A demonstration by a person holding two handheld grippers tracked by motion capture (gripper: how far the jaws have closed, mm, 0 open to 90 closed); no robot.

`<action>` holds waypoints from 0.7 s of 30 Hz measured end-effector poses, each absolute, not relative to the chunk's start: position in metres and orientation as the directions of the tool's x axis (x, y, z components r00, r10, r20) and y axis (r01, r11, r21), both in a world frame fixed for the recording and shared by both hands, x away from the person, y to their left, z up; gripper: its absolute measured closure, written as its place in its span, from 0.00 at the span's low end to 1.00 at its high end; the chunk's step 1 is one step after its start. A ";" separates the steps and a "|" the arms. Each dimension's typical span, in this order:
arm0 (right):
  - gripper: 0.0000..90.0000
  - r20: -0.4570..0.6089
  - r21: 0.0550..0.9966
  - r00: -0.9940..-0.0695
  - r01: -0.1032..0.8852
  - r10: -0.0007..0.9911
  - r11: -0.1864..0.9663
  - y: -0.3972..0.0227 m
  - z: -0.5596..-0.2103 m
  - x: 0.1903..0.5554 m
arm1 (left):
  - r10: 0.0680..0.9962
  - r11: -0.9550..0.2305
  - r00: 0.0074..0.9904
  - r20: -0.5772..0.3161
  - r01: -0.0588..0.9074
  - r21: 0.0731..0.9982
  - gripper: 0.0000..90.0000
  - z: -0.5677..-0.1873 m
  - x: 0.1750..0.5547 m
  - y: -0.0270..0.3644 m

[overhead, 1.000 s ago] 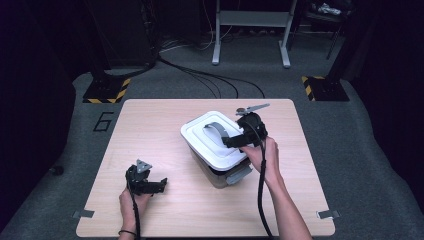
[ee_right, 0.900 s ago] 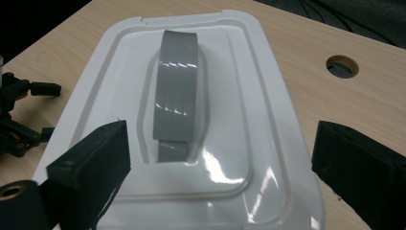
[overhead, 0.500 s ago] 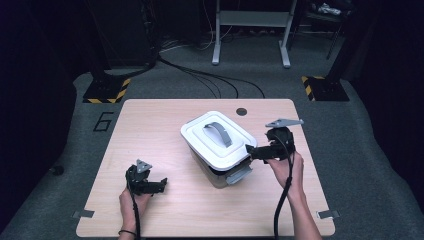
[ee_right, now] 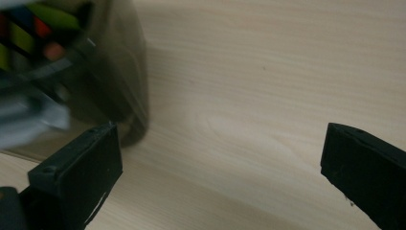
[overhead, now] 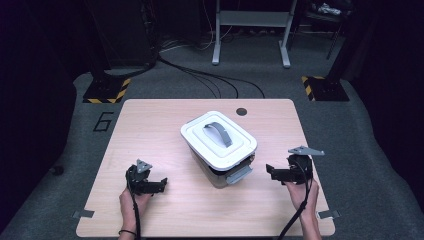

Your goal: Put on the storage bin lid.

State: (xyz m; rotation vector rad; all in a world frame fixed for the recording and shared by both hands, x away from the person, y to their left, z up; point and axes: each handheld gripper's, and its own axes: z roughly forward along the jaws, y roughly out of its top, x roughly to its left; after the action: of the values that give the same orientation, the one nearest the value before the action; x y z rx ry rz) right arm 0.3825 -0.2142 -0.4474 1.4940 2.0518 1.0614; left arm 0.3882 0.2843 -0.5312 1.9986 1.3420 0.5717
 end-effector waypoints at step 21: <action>0.00 0.058 0.726 -0.307 0.666 0.950 0.171 -0.223 -0.528 0.382 | 0.923 -0.268 0.384 0.001 0.643 0.718 0.00 -0.531 0.388 0.285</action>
State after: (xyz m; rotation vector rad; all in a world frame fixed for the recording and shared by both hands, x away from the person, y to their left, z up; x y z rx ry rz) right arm 0.3821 -0.2226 -0.5279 1.5260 2.0432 0.9338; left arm 0.3880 0.2848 -0.5308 2.0102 1.3403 0.5688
